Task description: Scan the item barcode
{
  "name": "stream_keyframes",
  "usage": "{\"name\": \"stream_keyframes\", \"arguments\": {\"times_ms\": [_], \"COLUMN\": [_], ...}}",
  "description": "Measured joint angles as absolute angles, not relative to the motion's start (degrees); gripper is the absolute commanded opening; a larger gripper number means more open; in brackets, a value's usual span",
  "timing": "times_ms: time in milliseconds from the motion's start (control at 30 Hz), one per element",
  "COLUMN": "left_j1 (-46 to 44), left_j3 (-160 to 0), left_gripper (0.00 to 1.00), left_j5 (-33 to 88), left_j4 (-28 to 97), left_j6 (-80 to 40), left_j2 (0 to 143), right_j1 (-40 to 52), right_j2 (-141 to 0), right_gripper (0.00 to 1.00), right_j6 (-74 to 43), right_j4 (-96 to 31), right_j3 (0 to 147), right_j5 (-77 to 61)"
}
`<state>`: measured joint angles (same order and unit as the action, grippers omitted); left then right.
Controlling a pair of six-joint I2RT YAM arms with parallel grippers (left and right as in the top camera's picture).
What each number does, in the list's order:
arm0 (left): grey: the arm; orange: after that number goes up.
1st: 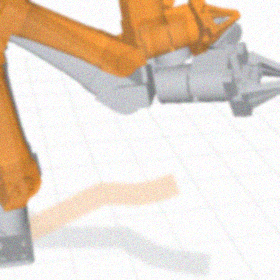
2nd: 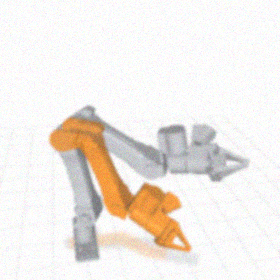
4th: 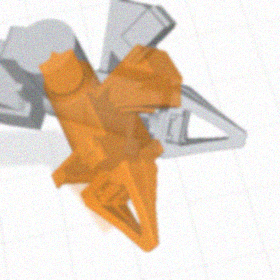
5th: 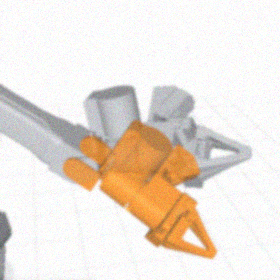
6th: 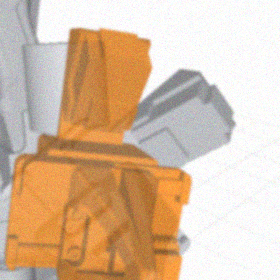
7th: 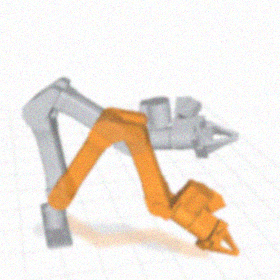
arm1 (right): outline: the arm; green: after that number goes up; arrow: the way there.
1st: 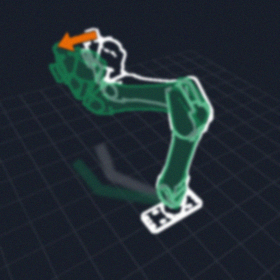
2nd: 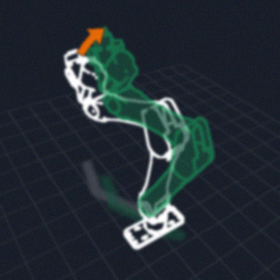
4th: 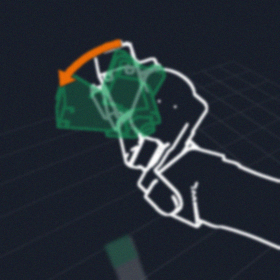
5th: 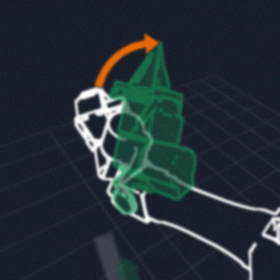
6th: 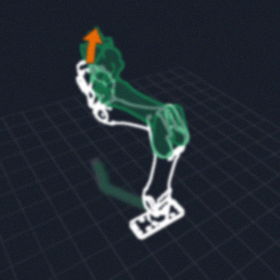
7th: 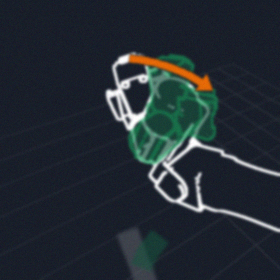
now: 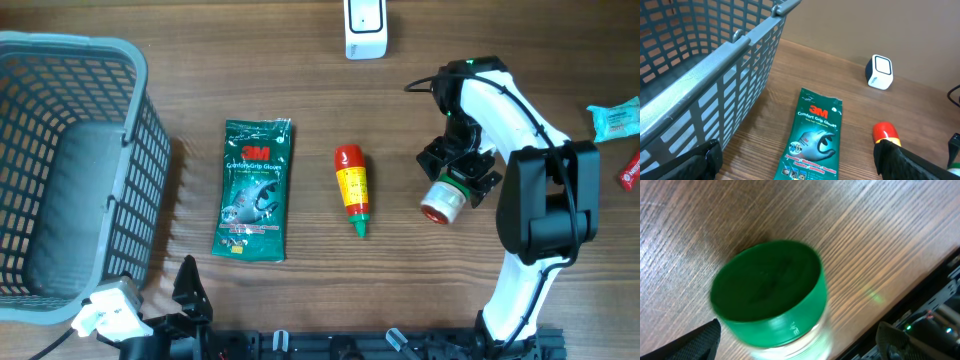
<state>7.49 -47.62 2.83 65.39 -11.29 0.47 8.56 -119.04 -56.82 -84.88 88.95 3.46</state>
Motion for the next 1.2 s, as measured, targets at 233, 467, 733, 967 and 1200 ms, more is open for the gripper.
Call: {"name": "stream_keyframes", "arguments": {"times_ms": [233,467,733,967,1200], "left_j1": [7.51,7.49,7.49,7.49,7.51], "left_j3": [-47.62,-47.62,-47.62,-47.62,-47.62], "left_gripper": [1.00,1.00,1.00,1.00,1.00], "left_j5": [2.83,2.83,2.83,2.83,2.83], "left_j4": [65.36,65.39,65.43,65.41,65.39], "left_j6": [-11.29,-11.29,-11.29,-11.29,-11.29], "left_j2": [0.47,0.47,0.47,0.47,0.47], "right_j1": [6.68,5.80,4.71,4.73,4.67], "right_j2": [-119.04,-115.28,-90.30,-70.54,-74.87], "right_gripper": [1.00,0.99,1.00,0.95,1.00], "right_j6": [-47.57,-41.87,-38.65,-39.86,-40.82], "right_j4": [-89.54,-91.96,-91.44,-72.25,-46.94], "right_j3": [95.00,103.35,100.79,73.97,54.76], "right_j5": [1.04,-1.52,-0.14,3.29,8.19]}}
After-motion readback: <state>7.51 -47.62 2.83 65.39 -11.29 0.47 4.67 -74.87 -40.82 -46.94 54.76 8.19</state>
